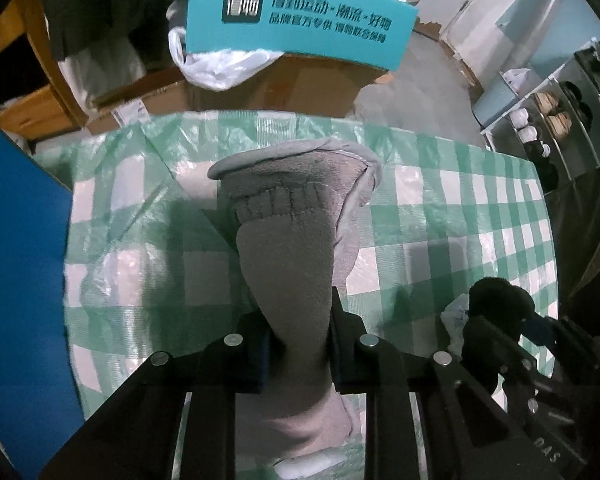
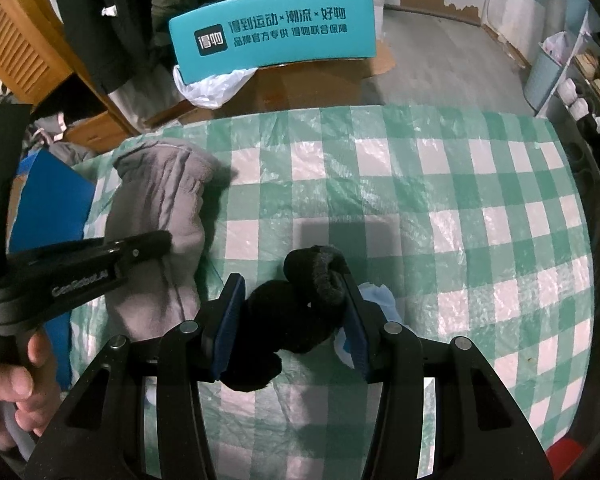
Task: Organize soft objects
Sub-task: 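Lift the long grey sock with the left tool while the right tool carries the black sock toward the box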
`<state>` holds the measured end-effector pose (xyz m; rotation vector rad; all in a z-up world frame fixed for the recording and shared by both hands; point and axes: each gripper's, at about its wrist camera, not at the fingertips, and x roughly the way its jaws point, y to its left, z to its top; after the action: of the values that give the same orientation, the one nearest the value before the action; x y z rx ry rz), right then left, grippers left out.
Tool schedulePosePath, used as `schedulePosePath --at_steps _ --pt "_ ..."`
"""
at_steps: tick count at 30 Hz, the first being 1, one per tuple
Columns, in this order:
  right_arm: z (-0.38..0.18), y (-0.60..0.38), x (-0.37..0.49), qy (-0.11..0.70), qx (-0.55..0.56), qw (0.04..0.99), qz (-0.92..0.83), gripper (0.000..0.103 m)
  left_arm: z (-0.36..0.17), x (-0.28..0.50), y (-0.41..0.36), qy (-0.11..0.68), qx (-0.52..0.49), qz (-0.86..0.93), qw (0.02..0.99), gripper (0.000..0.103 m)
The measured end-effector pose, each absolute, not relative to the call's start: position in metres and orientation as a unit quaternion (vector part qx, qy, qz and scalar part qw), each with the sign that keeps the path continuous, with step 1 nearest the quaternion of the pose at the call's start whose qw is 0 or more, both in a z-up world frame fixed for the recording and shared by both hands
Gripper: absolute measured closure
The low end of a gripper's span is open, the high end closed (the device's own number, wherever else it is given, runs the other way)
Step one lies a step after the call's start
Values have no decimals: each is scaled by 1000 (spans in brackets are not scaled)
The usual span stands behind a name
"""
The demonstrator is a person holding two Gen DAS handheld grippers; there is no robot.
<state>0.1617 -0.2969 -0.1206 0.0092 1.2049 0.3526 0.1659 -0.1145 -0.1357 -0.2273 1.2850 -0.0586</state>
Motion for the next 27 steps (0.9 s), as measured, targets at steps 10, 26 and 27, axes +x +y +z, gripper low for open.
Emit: schedulePosePath --at_steps 10,26,27 --pt "-99 -293 155 544 4 821 174 55 -100 148 -118 568 -56 -26 821 81" --pt "-61 -278 133 511 -10 838 193 55 -54 108 -108 533 -18 -18 846 81" --pt "-58 -277 131 509 -11 839 194 55 -52 106 -108 532 -16 -18 847 81"
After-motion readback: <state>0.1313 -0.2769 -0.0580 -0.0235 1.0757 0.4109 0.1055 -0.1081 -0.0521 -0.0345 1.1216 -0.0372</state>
